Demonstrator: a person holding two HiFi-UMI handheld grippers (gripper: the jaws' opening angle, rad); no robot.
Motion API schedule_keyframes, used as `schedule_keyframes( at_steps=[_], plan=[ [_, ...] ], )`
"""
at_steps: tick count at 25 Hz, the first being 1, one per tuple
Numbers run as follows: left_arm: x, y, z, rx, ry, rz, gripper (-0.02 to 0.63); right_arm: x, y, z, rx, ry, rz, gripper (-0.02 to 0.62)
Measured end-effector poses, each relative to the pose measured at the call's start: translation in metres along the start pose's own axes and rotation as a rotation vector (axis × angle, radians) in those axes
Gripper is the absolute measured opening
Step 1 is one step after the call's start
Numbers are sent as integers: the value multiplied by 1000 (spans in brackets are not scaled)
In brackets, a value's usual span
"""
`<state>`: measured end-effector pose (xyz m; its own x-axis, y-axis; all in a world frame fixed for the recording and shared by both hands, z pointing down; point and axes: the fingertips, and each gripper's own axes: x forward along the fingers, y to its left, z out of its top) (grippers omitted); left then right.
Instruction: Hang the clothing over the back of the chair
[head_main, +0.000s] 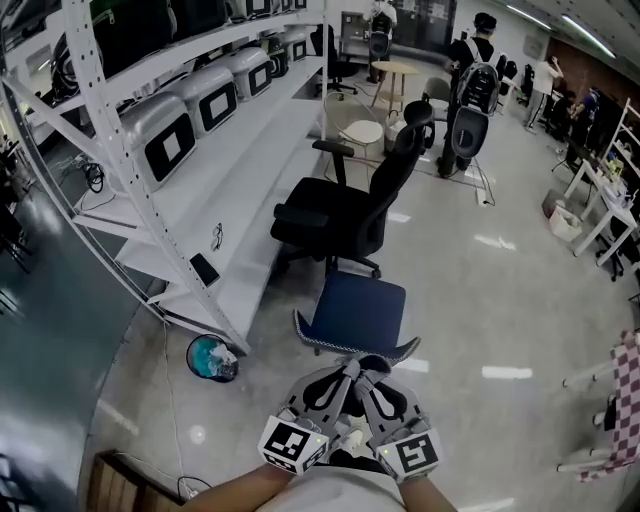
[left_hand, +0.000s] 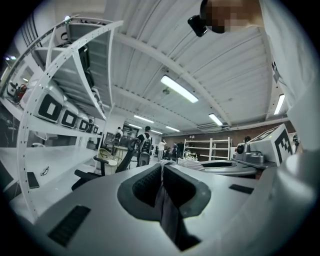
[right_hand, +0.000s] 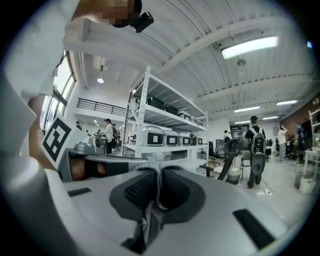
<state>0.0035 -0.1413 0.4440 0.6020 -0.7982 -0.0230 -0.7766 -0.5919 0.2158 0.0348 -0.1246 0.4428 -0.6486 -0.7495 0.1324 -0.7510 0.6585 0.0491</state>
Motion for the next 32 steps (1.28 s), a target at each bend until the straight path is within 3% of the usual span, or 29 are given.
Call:
schedule_keyframes(
  at_steps=[9,22,32],
  plan=[
    [54,40,1,-6,9,136,20,29,-68,-6,17,-9,60,38],
    [79,134,17,-47,-11,182,20,70,-120,-16,40,57,-50,38],
    [116,183,29,-27,-20,177,20,98,-152,-2,9,61,-64,38]
  ],
)
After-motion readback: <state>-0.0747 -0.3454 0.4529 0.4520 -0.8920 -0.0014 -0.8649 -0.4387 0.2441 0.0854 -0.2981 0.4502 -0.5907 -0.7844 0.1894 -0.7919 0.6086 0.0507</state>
